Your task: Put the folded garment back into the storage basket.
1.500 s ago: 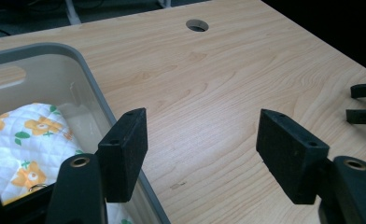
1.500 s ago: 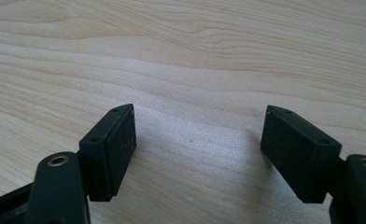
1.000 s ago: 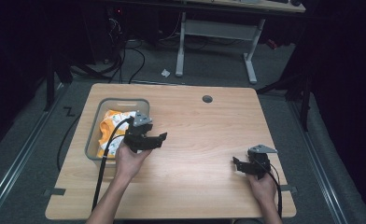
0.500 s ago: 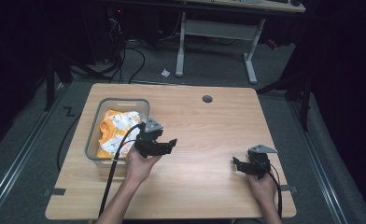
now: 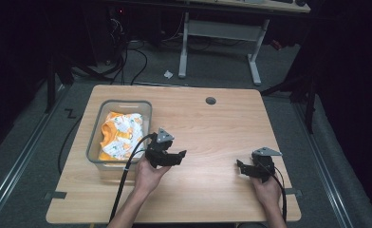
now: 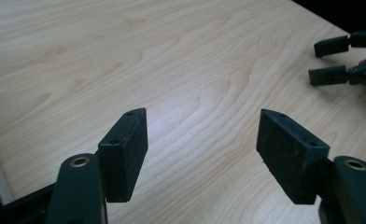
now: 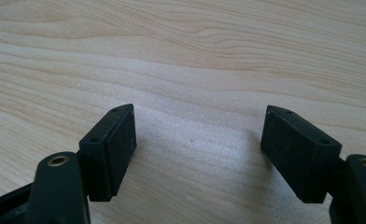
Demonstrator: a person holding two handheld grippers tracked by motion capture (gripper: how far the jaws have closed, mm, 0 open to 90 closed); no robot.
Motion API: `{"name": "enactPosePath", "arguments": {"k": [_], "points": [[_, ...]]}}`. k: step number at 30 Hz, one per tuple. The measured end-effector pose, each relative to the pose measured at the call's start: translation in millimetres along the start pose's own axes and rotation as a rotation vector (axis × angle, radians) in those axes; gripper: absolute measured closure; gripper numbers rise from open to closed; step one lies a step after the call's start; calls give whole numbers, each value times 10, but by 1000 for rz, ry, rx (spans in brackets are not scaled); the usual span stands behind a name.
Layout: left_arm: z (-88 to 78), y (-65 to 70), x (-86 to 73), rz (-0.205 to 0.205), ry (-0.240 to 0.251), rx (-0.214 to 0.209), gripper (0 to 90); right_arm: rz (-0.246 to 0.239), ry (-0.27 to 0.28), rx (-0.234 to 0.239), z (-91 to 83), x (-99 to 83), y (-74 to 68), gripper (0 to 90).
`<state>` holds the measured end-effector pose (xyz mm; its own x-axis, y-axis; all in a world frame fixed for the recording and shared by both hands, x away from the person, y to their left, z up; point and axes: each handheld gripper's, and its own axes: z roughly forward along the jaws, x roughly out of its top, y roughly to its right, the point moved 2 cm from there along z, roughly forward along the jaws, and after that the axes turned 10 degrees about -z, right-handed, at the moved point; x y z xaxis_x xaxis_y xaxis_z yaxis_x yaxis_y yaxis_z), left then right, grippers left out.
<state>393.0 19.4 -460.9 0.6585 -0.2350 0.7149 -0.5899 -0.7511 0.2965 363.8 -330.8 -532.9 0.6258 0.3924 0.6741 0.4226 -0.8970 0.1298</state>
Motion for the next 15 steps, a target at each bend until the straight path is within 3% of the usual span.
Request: {"name": "enactPosePath", "arguments": {"k": [15], "points": [[187,24,-224,-35,-43,9,343,0,0,0,0,0,0,269]]}}
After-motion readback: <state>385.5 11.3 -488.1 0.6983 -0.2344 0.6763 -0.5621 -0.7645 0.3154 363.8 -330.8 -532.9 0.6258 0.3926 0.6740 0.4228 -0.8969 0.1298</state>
